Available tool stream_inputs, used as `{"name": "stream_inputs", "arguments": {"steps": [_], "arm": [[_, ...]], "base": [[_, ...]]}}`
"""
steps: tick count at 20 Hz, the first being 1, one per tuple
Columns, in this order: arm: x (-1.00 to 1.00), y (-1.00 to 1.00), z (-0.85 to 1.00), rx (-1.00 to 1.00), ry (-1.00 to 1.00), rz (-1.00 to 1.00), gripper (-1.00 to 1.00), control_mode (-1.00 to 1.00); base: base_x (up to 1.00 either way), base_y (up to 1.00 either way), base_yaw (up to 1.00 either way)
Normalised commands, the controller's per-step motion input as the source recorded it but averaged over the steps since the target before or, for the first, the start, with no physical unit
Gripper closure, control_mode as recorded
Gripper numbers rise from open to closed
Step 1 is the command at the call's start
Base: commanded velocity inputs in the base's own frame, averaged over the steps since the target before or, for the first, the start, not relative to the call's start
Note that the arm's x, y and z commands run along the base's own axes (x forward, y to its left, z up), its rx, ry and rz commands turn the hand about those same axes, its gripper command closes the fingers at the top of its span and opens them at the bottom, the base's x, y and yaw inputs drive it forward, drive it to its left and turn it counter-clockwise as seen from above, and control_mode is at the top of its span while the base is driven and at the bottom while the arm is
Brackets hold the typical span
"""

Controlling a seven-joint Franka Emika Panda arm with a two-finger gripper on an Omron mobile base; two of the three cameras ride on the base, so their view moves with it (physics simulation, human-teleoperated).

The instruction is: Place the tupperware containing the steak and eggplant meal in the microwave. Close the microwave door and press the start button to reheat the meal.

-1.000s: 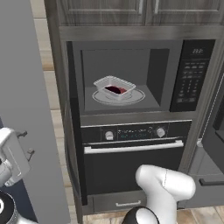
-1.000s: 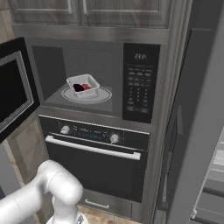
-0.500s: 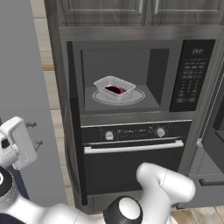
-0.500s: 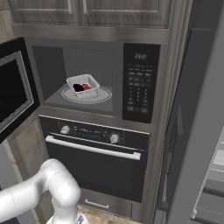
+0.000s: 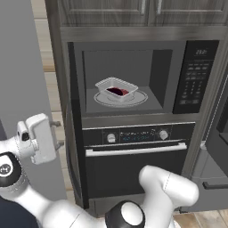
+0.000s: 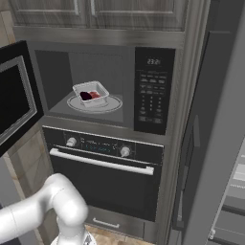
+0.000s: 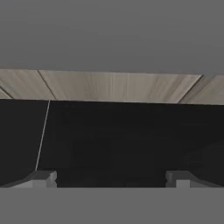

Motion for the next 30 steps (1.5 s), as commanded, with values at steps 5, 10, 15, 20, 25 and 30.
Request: {"name": "stream_inputs", "arguments": {"steps": [5, 10, 15, 20, 25, 30], "arm": [[-0.13, -1.00, 0.00, 0.03, 0.00, -0.10, -1.00, -1.00], [-0.28, -1.00, 0.00, 0.04, 0.00, -0.03, -1.00, -1.00], [-0.17, -1.00, 0.00, 0.04, 0.01, 0.00, -1.00, -1.00], [0.02, -0.92, 0.00, 0.04, 0.05, 0.00, -1.00, -1.00], [0.38, -0.73, 0.00, 0.01, 0.15, 0.00, -1.00, -1.00], [0.61, -0.61, 0.00, 0.00, 0.21, 0.01, -1.00, -1.00]], "base": [[0.00, 0.00, 0.00], [0.00, 0.00, 0.00], [0.00, 0.00, 0.00], [0.00, 0.00, 0.00], [0.00, 0.00, 0.00], [0.00, 0.00, 0.00]]}}
